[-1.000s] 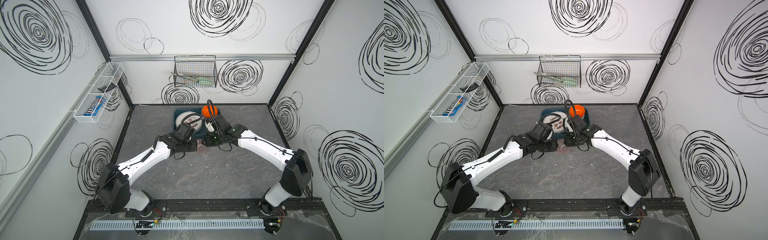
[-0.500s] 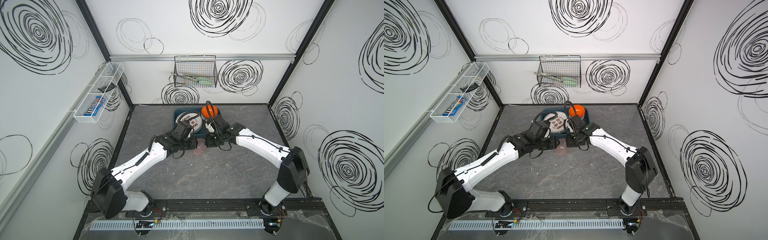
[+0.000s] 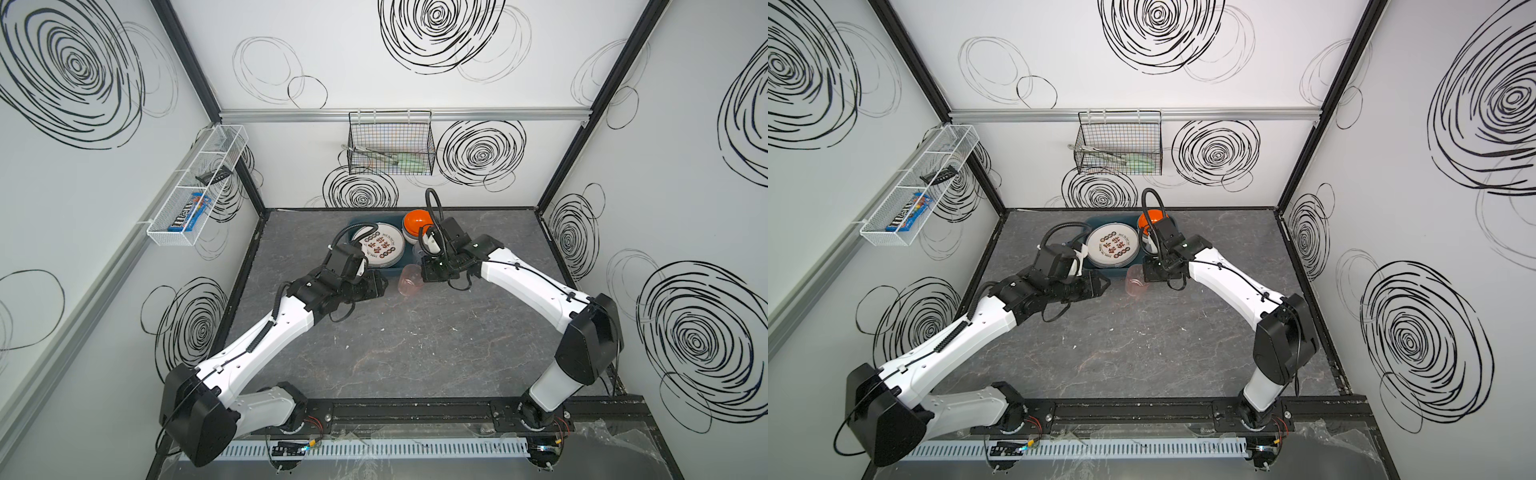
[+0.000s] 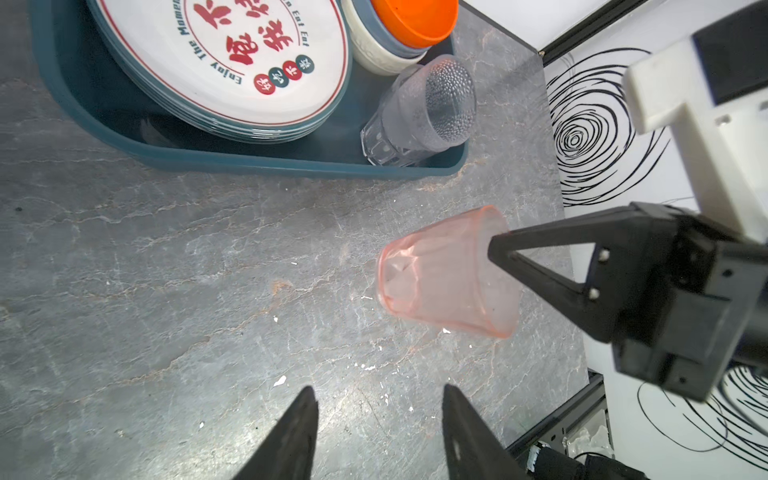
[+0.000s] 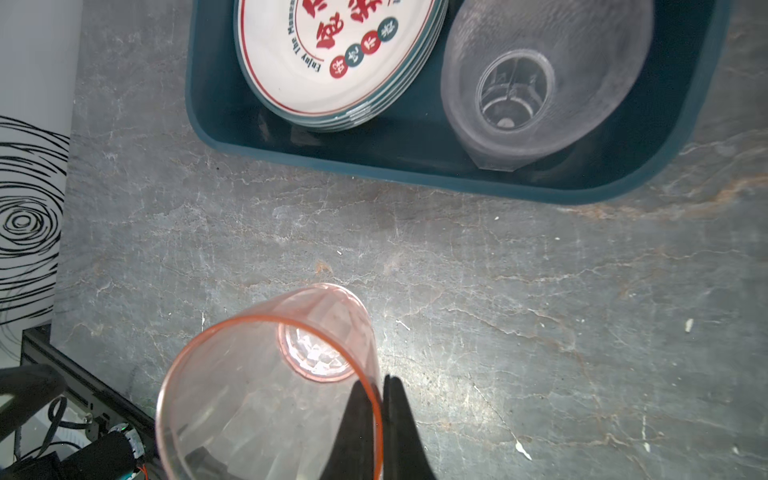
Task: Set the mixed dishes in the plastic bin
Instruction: 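Close the right gripper on the pink cup rim and open the left gripper, then carry the pink cup over the bin with the right gripper while the left draws back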
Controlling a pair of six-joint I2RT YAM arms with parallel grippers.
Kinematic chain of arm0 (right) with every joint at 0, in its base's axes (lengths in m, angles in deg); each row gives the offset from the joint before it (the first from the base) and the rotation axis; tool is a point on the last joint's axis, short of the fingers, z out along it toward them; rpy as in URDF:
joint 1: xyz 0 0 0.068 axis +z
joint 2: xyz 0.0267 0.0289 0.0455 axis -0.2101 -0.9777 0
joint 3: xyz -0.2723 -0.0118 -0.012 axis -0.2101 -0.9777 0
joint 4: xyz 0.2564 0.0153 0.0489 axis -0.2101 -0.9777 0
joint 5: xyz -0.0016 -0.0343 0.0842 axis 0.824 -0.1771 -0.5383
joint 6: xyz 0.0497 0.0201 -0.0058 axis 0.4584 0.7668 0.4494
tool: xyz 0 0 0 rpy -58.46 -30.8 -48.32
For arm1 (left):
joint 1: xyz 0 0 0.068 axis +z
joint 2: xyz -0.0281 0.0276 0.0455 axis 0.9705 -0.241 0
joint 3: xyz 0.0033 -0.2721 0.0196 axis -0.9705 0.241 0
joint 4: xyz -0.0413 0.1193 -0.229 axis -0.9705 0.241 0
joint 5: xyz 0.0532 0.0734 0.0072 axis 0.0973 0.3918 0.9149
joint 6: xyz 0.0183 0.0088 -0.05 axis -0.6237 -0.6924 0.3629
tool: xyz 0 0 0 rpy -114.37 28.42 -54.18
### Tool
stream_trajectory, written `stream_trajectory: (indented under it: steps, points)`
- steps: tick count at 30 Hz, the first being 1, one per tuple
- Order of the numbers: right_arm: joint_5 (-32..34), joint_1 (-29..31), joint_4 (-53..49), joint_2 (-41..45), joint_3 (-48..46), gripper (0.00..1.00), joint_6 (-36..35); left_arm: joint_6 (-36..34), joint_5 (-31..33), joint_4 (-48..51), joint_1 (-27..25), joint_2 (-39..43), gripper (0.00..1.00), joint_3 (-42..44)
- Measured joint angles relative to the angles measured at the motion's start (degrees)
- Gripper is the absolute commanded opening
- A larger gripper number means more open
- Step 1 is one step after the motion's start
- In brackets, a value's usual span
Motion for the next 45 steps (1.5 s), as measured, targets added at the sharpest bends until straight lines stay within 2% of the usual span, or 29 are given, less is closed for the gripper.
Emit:
stream_trajectory:
  steps: [13,45]
  points:
    - [0.63,-4.66,-3.91,-0.55,9.14,0.02,-2.71,0.0,-4.13,-0.44,6.62,5.7,0.66,7.87]
    - [5.4,-11.52,-4.76,-10.43,18.8,0.02,-3.85,0.48,-8.59,-1.7,8.94,9.9,0.73,14.36]
